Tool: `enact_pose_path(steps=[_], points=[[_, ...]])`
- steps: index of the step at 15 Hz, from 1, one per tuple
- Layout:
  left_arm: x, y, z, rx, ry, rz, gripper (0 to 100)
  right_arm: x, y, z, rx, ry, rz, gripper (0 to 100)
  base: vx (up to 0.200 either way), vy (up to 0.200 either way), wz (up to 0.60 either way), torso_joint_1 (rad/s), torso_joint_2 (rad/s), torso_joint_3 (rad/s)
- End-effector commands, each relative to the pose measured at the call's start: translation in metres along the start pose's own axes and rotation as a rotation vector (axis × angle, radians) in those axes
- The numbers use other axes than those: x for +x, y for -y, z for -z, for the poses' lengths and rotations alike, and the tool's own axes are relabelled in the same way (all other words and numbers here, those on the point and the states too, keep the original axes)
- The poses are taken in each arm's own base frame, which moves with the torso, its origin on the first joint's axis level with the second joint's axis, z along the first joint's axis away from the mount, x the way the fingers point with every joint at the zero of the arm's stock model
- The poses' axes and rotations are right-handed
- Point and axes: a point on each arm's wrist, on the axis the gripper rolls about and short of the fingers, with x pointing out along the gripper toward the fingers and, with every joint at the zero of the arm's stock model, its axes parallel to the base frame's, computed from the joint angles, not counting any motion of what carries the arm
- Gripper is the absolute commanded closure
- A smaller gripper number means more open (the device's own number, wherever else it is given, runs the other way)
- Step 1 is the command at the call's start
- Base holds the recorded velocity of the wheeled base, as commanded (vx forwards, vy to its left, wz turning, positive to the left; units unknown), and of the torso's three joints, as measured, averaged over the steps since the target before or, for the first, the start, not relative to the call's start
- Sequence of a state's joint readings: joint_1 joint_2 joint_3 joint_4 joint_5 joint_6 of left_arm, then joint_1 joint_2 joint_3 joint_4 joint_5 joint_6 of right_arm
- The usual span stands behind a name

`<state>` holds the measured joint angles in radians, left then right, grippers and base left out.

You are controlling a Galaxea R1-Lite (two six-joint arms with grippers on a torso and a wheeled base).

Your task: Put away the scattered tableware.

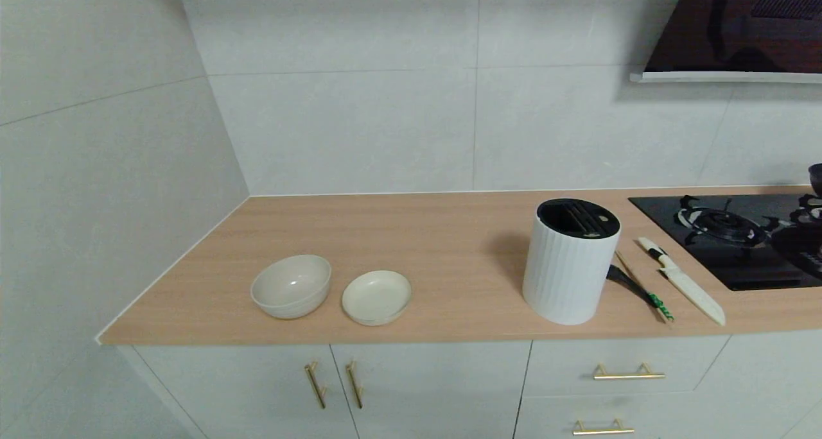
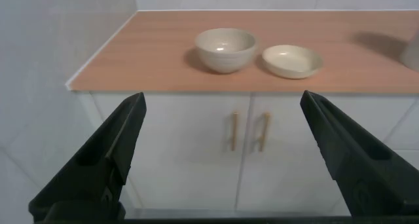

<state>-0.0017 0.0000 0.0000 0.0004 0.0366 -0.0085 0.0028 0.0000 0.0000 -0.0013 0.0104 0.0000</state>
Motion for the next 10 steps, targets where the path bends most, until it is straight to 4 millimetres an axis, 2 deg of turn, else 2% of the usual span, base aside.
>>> enact_pose_path(steps=[1,10], points=[[0.0001,0.0,-0.0001,-0.001,-0.001,0.0,0,0.0001,0.0,-0.0001,0.0,-0.001,-0.001,0,0.0,0.2,0.0,0.007,0.01,-0.002],[0.0001,0.0,0.0001,-0.001,-0.003,0.0,0,0.0,0.0,0.0,-0.002,0.0,-0.001,0,0.0,0.2,0.0,0.001,0.0,0.002]])
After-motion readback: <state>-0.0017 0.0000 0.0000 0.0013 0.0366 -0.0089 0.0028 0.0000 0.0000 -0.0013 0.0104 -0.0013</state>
